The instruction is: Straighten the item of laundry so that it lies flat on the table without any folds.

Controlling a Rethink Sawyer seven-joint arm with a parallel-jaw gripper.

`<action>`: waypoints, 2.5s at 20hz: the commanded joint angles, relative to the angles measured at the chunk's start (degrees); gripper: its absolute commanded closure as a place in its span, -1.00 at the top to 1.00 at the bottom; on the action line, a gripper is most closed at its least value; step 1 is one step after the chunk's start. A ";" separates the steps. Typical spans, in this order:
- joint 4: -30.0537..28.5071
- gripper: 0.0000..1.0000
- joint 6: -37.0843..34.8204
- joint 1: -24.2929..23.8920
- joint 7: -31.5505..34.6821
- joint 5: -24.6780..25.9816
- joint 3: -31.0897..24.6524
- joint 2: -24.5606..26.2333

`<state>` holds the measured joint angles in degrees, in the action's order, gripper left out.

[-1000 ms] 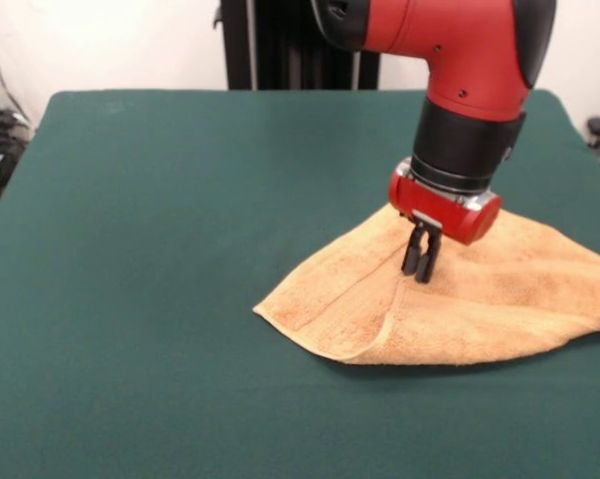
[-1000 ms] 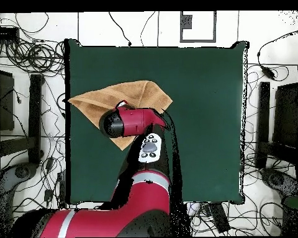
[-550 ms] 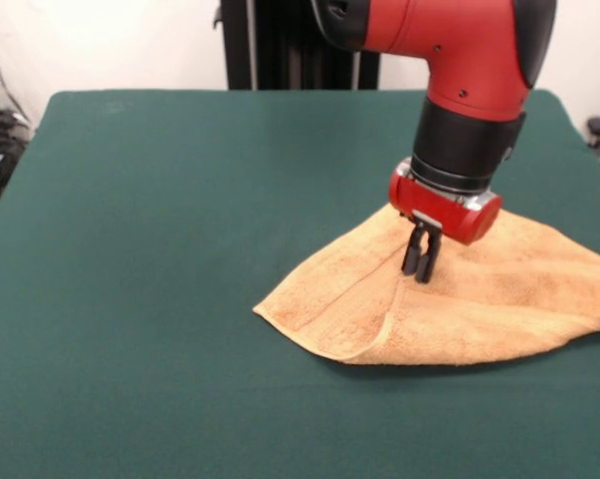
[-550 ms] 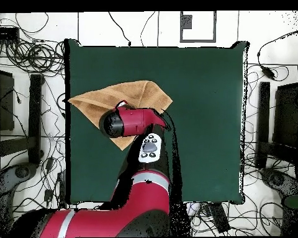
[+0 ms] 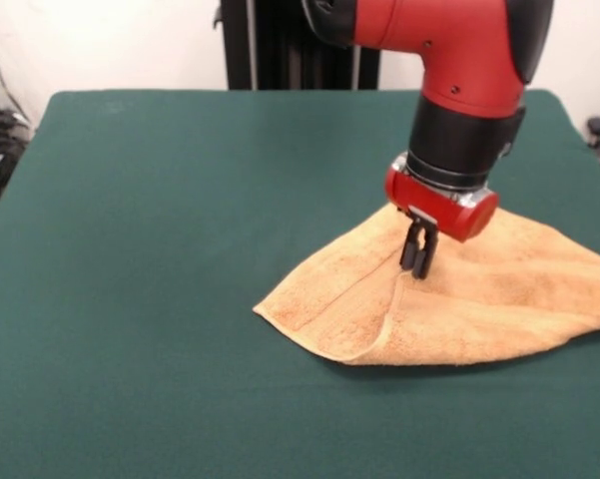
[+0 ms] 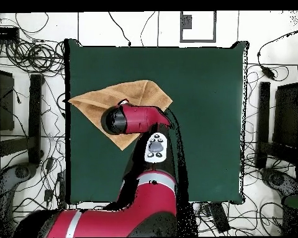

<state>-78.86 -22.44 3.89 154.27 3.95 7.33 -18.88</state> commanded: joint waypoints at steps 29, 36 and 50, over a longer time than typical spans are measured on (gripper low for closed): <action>21.99 1.00 -43.86 -1.59 10.03 -10.43 -6.21 4.52; 33.12 1.00 -52.87 -1.03 17.14 -14.10 -5.14 10.04; 42.65 -1.00 -54.28 -1.26 24.34 -19.85 -0.64 15.56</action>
<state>-36.29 -74.46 1.37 163.25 -14.03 7.09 -3.57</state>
